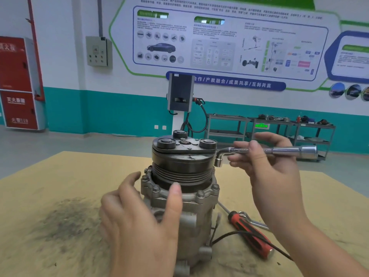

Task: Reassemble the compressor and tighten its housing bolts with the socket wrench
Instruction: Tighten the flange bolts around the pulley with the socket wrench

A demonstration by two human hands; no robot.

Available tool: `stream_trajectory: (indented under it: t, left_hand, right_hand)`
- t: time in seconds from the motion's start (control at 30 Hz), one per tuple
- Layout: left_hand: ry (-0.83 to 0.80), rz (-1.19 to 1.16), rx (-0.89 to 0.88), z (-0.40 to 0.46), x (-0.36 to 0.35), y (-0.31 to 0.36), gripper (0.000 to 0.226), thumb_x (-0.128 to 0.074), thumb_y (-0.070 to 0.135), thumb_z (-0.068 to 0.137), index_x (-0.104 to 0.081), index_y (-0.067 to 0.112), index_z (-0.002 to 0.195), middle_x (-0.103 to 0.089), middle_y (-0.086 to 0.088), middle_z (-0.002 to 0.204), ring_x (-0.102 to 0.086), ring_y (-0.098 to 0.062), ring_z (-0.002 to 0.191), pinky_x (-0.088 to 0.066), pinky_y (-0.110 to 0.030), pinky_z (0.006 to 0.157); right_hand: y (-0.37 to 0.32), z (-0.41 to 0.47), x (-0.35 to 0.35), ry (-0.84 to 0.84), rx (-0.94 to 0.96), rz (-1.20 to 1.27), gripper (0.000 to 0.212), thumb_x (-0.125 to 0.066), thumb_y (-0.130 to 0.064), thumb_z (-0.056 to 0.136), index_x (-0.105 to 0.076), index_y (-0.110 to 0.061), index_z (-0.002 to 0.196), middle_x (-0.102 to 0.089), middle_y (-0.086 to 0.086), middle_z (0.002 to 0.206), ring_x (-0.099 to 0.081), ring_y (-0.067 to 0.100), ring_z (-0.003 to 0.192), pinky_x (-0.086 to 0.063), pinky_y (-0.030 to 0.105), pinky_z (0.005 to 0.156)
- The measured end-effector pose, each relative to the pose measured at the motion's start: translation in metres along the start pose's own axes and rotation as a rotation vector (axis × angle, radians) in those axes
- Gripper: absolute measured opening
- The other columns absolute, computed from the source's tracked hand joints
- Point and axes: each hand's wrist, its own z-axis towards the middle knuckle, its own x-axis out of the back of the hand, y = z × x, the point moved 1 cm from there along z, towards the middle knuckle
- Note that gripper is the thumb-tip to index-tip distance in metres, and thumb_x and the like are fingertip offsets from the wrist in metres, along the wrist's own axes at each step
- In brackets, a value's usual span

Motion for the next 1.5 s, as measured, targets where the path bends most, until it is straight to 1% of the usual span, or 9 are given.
stream_trajectory:
  t: [0.13,0.3,0.47,0.73,0.93,1.03,1.17,1.37,1.5]
  left_hand:
    - [-0.051,0.037,0.004,0.008,0.001,-0.005,0.121,-0.04,0.084,0.046,-0.034,0.016,0.146,-0.035,-0.011,0.138,-0.032,-0.028,0.133,-0.027,-0.05,0.111]
    - [-0.252,-0.027,0.0,0.014,-0.002,-0.012,0.145,-0.05,0.091,0.028,-0.015,0.029,0.154,-0.028,0.009,0.149,-0.046,-0.021,0.133,-0.036,-0.05,0.111]
    - [-0.242,-0.085,-0.028,0.017,-0.005,-0.017,0.143,-0.052,0.089,0.026,-0.021,0.03,0.153,-0.033,0.012,0.147,-0.043,-0.012,0.131,-0.036,-0.033,0.106]
    - [-0.186,-0.091,-0.054,0.018,-0.008,-0.021,0.121,-0.059,0.086,0.027,-0.035,0.035,0.135,-0.032,0.024,0.116,-0.054,-0.011,0.111,-0.041,-0.03,0.091]
    - [-0.156,-0.172,-0.072,0.018,-0.008,-0.02,0.106,-0.061,0.081,0.035,-0.042,0.033,0.128,-0.037,0.02,0.115,-0.051,-0.008,0.104,-0.038,-0.03,0.086]
    - [-0.158,-0.301,-0.036,0.019,-0.008,-0.021,0.082,-0.059,0.076,0.044,-0.041,0.04,0.115,-0.047,0.014,0.114,-0.051,-0.009,0.103,-0.036,-0.025,0.078]
    - [-0.177,-0.39,-0.006,0.021,-0.01,-0.022,0.074,-0.059,0.073,0.048,-0.044,0.039,0.112,-0.055,0.009,0.117,-0.054,-0.012,0.105,-0.038,-0.027,0.081]
    - [-0.145,-0.44,-0.007,0.021,-0.013,-0.024,0.06,-0.052,0.068,0.061,-0.049,0.035,0.111,-0.058,0.005,0.119,-0.057,-0.018,0.112,-0.04,-0.033,0.09]
    - [-0.146,-0.466,-0.002,0.02,-0.012,-0.024,0.052,-0.048,0.062,0.07,-0.05,0.033,0.114,-0.06,0.002,0.121,-0.058,-0.018,0.114,-0.041,-0.033,0.093]
  right_hand:
    - [0.007,0.008,0.004,0.064,-0.247,0.242,0.008,-0.047,-0.006,0.1,-0.045,-0.012,0.106,-0.074,0.013,0.086,-0.071,0.023,0.07,-0.058,0.026,0.065]
    - [0.016,0.016,0.011,0.067,-0.394,0.368,0.005,-0.047,-0.006,0.099,-0.049,-0.009,0.102,-0.075,0.015,0.088,-0.072,0.025,0.074,-0.058,0.028,0.065]
    - [0.023,0.027,0.017,-0.003,-0.558,0.454,0.006,-0.046,-0.003,0.097,-0.049,-0.008,0.1,-0.074,0.02,0.089,-0.07,0.023,0.065,-0.057,0.029,0.058]
    - [0.034,0.055,0.002,0.02,-0.763,0.446,0.007,-0.045,-0.003,0.089,-0.047,-0.007,0.084,-0.067,0.013,0.064,-0.049,0.016,0.043,-0.045,0.023,0.042]
    - [0.028,0.024,0.0,0.194,-0.537,0.454,0.021,-0.043,-0.001,0.09,-0.053,-0.009,0.074,-0.068,0.013,0.07,-0.052,0.016,0.047,-0.047,0.024,0.045]
    - [0.022,-0.003,-0.003,0.193,-0.223,0.198,0.027,-0.047,0.003,0.091,-0.063,-0.011,0.074,-0.072,0.011,0.078,-0.061,0.02,0.056,-0.048,0.025,0.049]
    - [0.022,-0.026,-0.014,0.079,0.126,-0.296,0.012,-0.053,-0.022,0.092,-0.065,-0.019,0.093,-0.07,-0.006,0.084,-0.066,0.007,0.072,-0.052,0.018,0.062]
    - [0.007,-0.014,-0.016,-0.018,0.173,-0.425,0.008,-0.049,-0.024,0.096,-0.055,-0.02,0.094,-0.069,-0.01,0.092,-0.068,0.006,0.075,-0.055,0.021,0.069]
    - [-0.012,0.0,-0.003,0.163,-0.124,0.148,0.011,-0.043,-0.002,0.1,-0.047,-0.011,0.095,-0.073,0.011,0.08,-0.065,0.021,0.061,-0.053,0.025,0.058]
